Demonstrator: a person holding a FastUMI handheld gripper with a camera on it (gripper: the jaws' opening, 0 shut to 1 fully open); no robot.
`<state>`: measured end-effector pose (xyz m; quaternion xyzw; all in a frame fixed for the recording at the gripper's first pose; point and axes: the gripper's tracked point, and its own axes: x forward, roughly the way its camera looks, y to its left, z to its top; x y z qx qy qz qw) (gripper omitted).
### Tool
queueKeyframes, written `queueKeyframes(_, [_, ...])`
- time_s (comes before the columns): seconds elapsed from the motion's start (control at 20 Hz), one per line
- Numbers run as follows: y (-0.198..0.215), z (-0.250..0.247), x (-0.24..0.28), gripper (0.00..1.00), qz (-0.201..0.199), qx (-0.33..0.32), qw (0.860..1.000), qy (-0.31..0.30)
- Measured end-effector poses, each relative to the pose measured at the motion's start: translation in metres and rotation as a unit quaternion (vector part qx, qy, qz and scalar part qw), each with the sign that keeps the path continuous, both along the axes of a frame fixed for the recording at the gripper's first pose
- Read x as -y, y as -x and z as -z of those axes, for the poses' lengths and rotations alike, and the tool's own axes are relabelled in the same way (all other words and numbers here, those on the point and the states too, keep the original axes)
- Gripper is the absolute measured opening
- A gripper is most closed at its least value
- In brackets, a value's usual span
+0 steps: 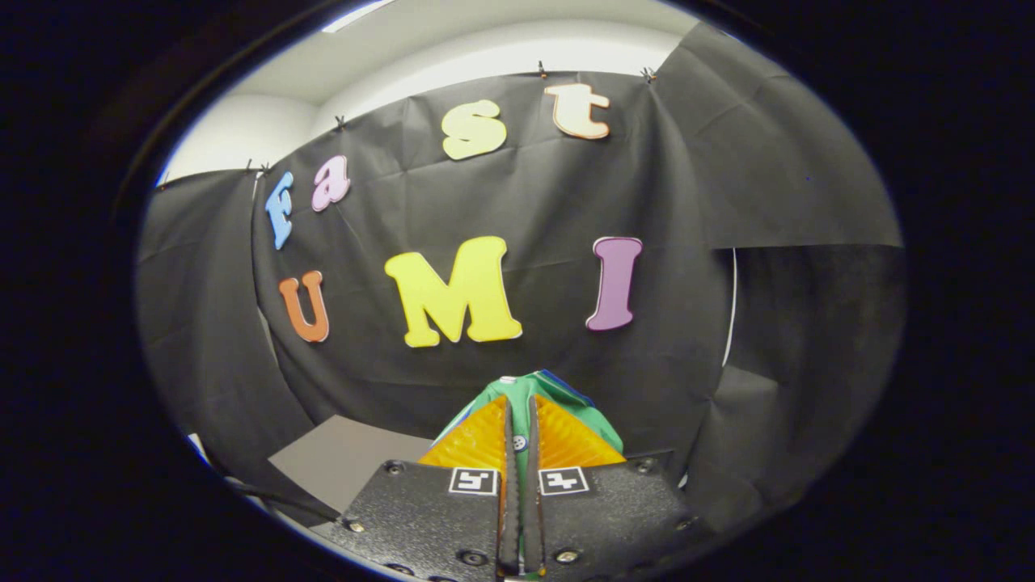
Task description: Put the clothes into the washing machine and then close the washing machine lid.
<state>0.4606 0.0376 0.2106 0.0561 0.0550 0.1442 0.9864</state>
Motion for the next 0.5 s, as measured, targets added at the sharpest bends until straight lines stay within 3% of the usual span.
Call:
queueKeyframes(0.2, [-0.033, 0.059, 0.007, 0.06, -0.003, -0.056, 0.998, -0.011])
queueKeyframes(0.5, [-0.047, 0.159, -0.002, 0.06, -0.025, -0.12, 0.992, 0.018])
